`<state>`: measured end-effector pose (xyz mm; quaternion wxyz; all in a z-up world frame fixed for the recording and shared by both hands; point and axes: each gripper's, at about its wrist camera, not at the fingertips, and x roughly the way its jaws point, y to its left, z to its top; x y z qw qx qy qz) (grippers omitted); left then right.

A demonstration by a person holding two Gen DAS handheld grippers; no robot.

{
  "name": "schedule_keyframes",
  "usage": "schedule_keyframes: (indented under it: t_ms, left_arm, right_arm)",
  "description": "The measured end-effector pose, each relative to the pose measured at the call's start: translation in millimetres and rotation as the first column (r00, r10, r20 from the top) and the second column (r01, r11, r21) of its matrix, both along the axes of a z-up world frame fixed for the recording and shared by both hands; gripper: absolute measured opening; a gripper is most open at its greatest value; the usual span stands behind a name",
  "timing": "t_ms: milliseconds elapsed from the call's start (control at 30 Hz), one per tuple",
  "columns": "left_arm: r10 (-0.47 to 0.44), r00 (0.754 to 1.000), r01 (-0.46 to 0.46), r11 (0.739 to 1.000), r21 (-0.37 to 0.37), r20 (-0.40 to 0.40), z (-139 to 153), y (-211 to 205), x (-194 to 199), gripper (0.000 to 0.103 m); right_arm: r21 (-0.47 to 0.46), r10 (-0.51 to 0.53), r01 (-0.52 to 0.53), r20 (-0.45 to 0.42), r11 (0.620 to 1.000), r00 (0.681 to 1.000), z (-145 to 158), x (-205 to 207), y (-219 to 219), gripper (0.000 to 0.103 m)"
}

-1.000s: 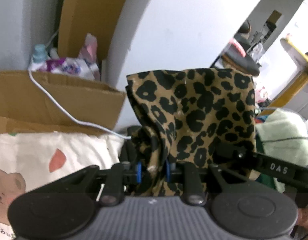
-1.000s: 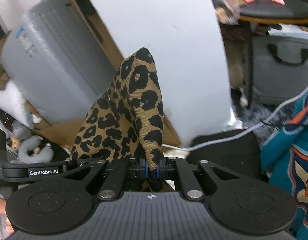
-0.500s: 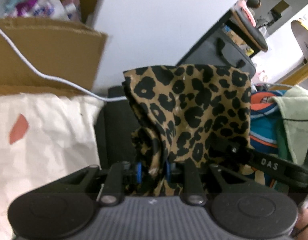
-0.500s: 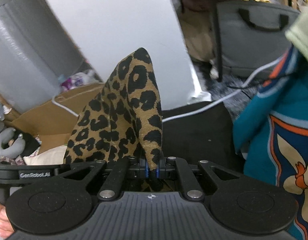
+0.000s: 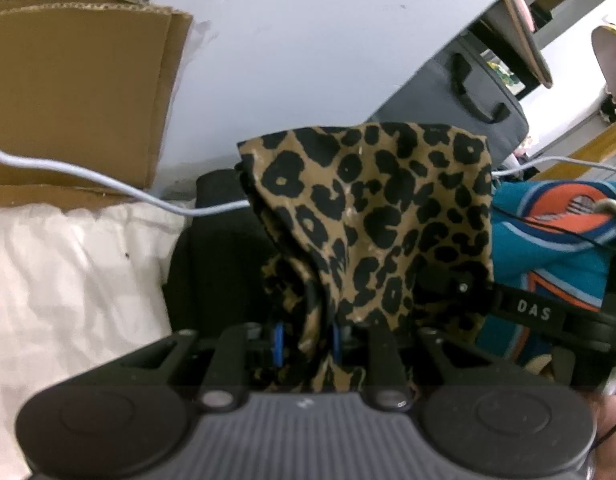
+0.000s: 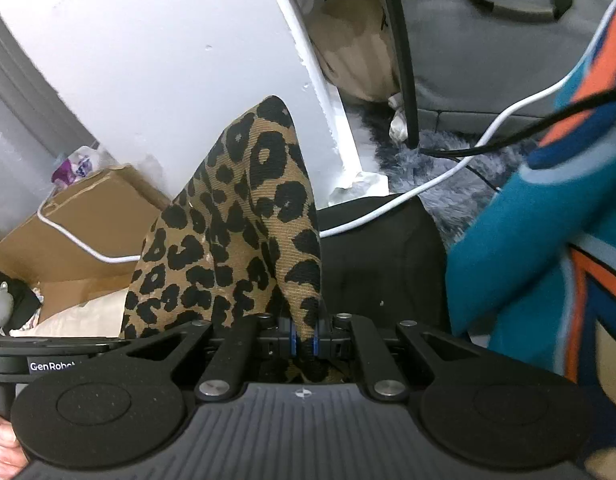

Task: Fold clothes
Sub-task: 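Lift the folded leopard garment off the sheet with both grippers, then carry the folded leopard garment with both grippers toward the bed's edge beside the teal blanket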

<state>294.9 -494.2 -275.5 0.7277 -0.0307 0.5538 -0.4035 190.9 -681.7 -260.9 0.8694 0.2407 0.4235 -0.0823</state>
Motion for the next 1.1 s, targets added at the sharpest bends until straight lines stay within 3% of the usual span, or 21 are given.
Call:
schedule_keyframes:
  t_ms: [400, 500, 567, 700, 833, 1100]
  left_arm:
    - [0.024, 1.000, -0.024, 1.000, -0.001, -0.013, -45.0, -6.2, 32.1, 0.023]
    - [0.033, 0.999, -0.033, 0.999, 0.017, -0.005, -48.4, -6.5, 34.8, 0.031]
    - [0.028, 1.000, -0.028, 0.999, 0.041, 0.006, -44.7, -5.4, 36.0, 0.037]
    - [0.029, 0.999, -0.031, 0.998, 0.062, 0.029, -26.1, 5.1, 39.9, 0.037]
    - [-0.006, 0.995, -0.004, 0.994, 0.108, 0.097, 1.4, 10.1, 39.4, 0.035]
    - [-0.119, 0.977, 0.098, 0.987, 0.125, 0.179, 37.4, -13.8, 33.8, 0.030]
  right_arm:
    - [-0.046, 0.087, -0.089, -0.035, 0.995, 0.996, -44.2, 44.6, -10.7, 0.006]
    - [-0.066, 0.081, -0.082, -0.026, 0.994, 0.996, -48.2, 52.7, -11.7, 0.006]
    - [-0.077, 0.071, -0.072, -0.022, 0.994, 0.997, -51.4, 57.1, -13.5, 0.006]
    - [-0.105, 0.060, -0.063, -0.027, 0.993, 0.998, -58.5, 61.0, -14.4, 0.006]
    - [-0.144, 0.008, -0.010, -0.018, 0.989, 1.000, -57.9, 57.7, -14.2, 0.018]
    - [-0.158, -0.049, 0.064, 0.096, 0.985, 0.994, -30.3, 25.9, -15.4, 0.020]
